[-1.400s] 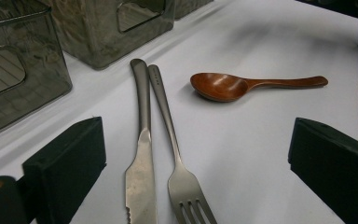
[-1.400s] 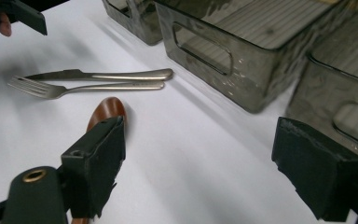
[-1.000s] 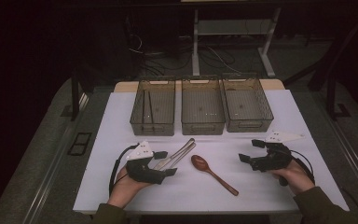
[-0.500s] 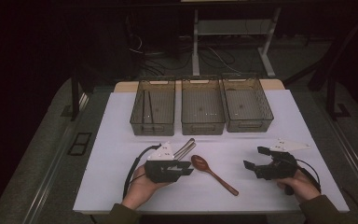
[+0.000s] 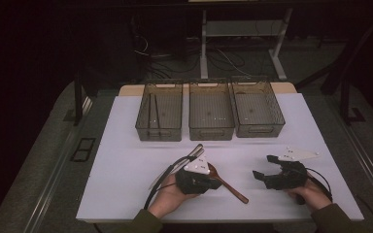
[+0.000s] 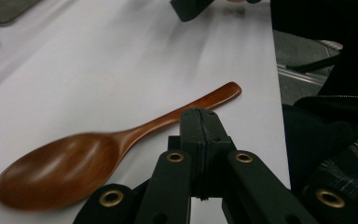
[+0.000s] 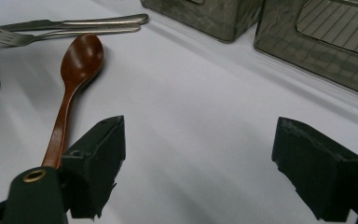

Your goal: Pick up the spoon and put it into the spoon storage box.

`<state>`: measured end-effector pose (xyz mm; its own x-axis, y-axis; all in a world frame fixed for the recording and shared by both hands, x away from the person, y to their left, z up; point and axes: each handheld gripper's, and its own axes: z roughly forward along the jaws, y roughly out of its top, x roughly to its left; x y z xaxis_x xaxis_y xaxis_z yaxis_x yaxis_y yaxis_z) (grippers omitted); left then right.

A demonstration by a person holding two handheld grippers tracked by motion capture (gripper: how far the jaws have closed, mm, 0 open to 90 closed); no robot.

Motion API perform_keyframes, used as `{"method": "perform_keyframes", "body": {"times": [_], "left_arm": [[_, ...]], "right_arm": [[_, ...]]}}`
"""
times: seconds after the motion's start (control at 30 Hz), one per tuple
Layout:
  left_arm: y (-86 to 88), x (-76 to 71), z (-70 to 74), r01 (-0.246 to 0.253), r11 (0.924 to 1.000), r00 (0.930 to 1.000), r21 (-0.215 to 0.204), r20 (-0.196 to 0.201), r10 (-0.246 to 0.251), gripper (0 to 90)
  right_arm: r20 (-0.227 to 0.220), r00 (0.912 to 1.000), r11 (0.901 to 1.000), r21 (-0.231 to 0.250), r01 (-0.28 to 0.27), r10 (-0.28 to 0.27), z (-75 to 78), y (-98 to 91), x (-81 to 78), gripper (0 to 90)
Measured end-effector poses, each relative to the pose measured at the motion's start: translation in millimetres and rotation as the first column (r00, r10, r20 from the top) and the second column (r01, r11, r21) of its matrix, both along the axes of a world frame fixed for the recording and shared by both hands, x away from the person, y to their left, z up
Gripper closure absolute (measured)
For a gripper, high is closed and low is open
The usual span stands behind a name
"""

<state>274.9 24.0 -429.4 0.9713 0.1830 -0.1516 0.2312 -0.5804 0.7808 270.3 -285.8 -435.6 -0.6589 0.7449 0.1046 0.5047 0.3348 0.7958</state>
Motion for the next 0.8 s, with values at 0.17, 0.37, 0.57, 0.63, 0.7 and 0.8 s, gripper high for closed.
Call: {"method": "perform_keyframes", "body": {"times": [0.17,0.37,0.57,0.63,0.7,0.8], "left_arm": [[-15.1,2.5,-6.4,0.030,0.9989,0.9994,0.037,0.014,-0.030,88.9],[-24.4,7.1,-12.9,0.040,0.9964,0.9991,0.074,0.013,-0.041,88.9],[-31.8,10.5,-19.0,0.060,0.9915,0.9976,0.116,0.028,-0.063,88.9],[-34.0,11.4,-19.9,0.059,0.9919,0.9977,0.112,0.027,-0.063,88.9],[-36.6,11.9,-20.3,0.058,0.9912,0.9976,0.118,0.030,-0.062,88.9],[-39.8,13.7,-20.5,0.059,0.9906,0.9973,0.124,0.037,-0.064,88.9]], "right_arm": [[0.003,0.9999,0.9999,0.002,-0.011,0.011,-0.2,0.4,0.8,16.7],[0.006,1.0000,0.9999,0.011,-0.003,0.003,0.7,-2.0,1.1,16.7],[0.003,1.0000,0.9998,0.018,0.002,-0.003,1.0,-3.2,1.4,16.7],[0.005,1.0000,0.9998,0.019,0.001,-0.001,1.3,-3.5,1.3,16.7],[0.004,1.0000,0.9998,0.022,0.002,-0.002,1.4,-3.7,1.5,16.7],[0.004,1.0000,0.9998,0.020,0.001,-0.001,1.3,-3.9,1.5,16.7]]}}
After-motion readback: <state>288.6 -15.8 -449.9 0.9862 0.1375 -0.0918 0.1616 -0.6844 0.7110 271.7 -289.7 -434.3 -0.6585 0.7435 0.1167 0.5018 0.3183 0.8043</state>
